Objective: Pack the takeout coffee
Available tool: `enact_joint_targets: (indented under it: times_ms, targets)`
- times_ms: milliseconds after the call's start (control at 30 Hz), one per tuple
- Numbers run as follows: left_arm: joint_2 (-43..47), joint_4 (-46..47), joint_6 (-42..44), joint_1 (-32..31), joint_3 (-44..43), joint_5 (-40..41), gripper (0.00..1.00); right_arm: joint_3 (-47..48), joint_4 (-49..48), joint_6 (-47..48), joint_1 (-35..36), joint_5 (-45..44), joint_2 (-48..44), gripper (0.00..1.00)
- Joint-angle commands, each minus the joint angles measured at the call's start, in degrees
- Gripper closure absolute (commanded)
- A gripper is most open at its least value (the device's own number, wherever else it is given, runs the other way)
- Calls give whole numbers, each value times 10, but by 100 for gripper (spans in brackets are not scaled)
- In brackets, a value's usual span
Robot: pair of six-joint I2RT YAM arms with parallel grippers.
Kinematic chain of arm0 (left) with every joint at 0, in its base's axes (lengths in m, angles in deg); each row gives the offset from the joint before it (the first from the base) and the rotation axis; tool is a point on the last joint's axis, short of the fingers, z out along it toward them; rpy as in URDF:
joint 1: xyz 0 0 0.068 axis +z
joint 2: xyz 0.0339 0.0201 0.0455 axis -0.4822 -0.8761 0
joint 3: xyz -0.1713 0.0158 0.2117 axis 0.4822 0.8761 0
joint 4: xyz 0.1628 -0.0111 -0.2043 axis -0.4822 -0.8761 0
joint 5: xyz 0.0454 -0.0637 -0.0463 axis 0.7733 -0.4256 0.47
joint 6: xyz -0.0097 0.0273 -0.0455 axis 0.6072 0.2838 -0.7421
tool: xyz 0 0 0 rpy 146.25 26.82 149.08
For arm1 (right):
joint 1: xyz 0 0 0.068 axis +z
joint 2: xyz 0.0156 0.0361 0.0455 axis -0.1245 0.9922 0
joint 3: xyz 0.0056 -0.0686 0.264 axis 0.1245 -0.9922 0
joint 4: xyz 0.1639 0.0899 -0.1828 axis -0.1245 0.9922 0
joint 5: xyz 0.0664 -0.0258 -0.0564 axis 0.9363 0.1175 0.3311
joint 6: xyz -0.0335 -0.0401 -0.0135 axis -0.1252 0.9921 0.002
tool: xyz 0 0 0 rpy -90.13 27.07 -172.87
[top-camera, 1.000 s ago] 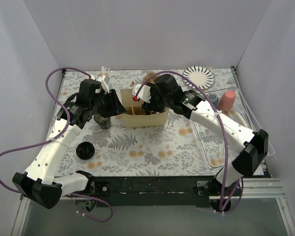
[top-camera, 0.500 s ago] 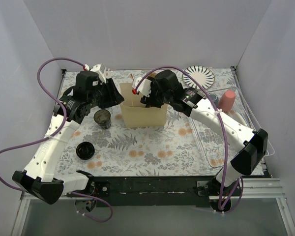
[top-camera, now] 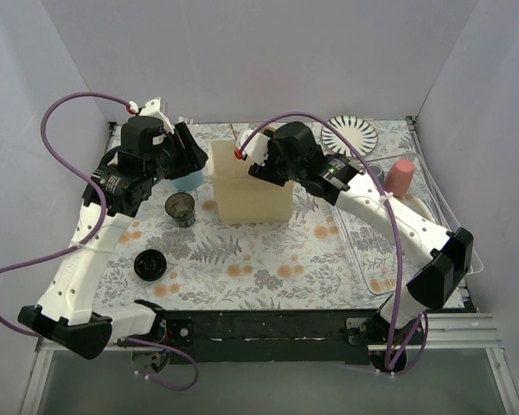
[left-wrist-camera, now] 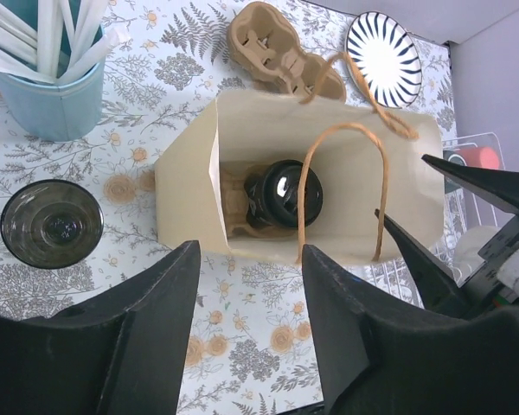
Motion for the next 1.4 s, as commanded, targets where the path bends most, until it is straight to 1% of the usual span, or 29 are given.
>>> enact_joint_targets:
  times_ms: [0, 100, 267, 367, 500, 600, 633, 700, 733, 800, 900, 933, 967, 1033, 1100, 1167, 1200, 1367]
  targets:
    - [9, -3, -8, -1, -19, 21, 50, 32, -41, -20, -3, -20, -31, 35]
    - [11, -3, -7, -1, -22, 27, 49, 45, -42, -25, -4, -10, -30, 36]
    - [12, -5, -3, -1, -30, 36, 48, 62, -29, -26, -4, -23, -31, 37]
    - [17, -9, -1, -1, -18, 56, 48, 66, -27, -42, -3, -26, -45, 37]
    - [7, -6, -1, -2, -15, 99, 44, 101, 9, -83, -4, -13, -61, 37]
    - [-22, -4, 3, 3, -29, 153, 45, 118, 30, -136, -3, 12, -84, 37]
    - [-32, -2, 2, 5, -31, 171, 46, 116, 34, -168, -3, 28, -102, 37]
    - [-60, -4, -10, 18, -47, 190, 48, 89, 30, -198, -3, 48, -141, 36]
    - [-69, -9, -31, 23, -52, 210, 48, 74, 27, -214, -3, 68, -156, 35]
    - [-91, -17, -53, 45, -56, 222, 48, 29, 15, -255, -2, 83, -200, 32]
    - [-106, -11, -91, 88, -49, 207, 49, -21, 0, -294, -3, 108, -255, 28]
    - [-111, -5, -102, 99, -35, 204, 50, -31, -6, -301, -3, 111, -267, 27]
    - [-112, 3, -116, 124, -26, 186, 51, -42, -11, -312, -3, 111, -279, 26]
    - [-115, 33, -127, 148, -9, 169, 52, -71, -29, -317, -3, 135, -310, 26]
    - [-113, 75, -134, 173, 27, 152, 53, -93, -42, -315, -3, 143, -331, 26]
    - [-116, 118, -134, 193, 59, 131, 55, -99, -41, -310, -3, 145, -340, 26]
    - [-120, 127, -128, 197, 64, 117, 57, -96, -38, -303, -3, 144, -343, 26]
    - [-161, 142, -126, 208, 66, 125, 59, -92, -24, -284, -3, 118, -349, 26]
